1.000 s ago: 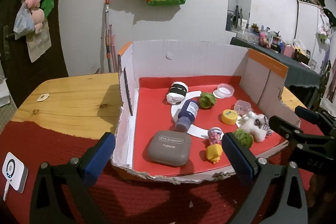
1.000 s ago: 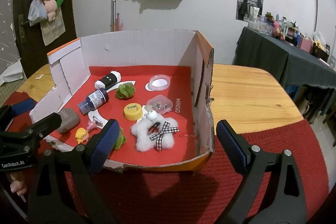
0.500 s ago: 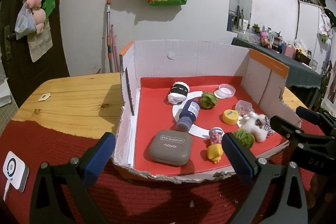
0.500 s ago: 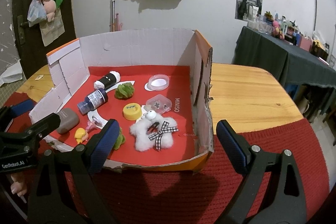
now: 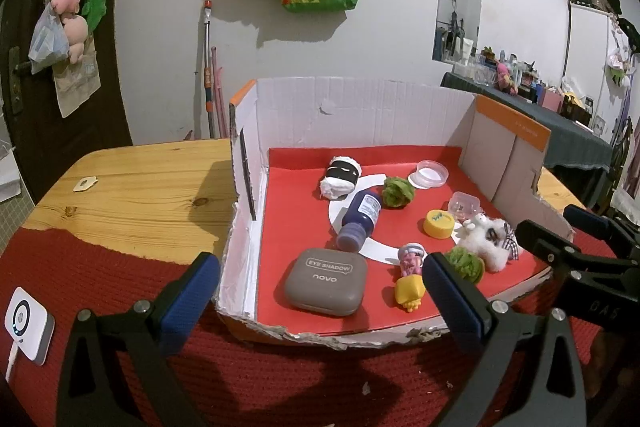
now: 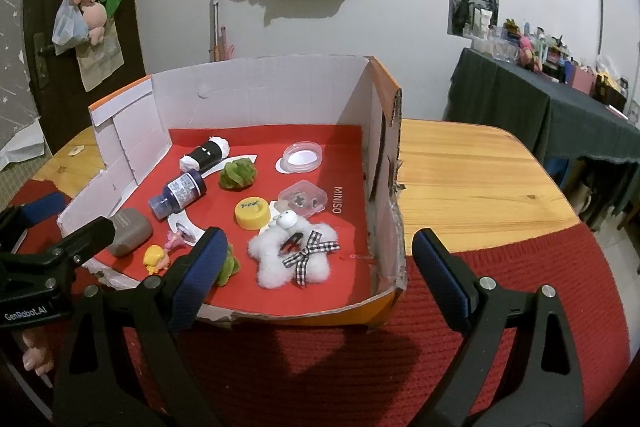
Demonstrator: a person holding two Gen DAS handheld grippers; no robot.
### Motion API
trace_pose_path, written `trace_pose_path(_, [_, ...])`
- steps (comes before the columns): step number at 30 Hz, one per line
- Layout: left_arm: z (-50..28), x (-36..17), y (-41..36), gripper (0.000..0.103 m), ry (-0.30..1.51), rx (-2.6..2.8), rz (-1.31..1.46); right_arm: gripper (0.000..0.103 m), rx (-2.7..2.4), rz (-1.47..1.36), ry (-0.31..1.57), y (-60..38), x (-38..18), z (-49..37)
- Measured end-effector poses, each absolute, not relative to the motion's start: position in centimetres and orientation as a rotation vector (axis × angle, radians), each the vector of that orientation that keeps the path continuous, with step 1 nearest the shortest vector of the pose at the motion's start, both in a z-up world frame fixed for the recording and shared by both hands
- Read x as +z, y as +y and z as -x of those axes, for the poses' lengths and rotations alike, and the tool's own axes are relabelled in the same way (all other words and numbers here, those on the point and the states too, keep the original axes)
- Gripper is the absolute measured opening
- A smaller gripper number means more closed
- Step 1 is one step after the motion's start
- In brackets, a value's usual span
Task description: Organize objects
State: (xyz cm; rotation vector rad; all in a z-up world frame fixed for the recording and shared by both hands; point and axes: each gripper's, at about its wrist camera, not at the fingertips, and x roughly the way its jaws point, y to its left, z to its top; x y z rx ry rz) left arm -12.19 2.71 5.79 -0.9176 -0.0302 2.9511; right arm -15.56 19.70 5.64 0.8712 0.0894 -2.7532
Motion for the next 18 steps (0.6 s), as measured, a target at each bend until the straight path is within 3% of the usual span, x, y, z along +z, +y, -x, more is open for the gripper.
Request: trace_pose_path(18, [12.21, 5.78, 2.68, 0.103, -0.031, 2.951, 0.917, 0.095, -2.75, -0.875, 0.094, 19.46, 5.59, 15.55])
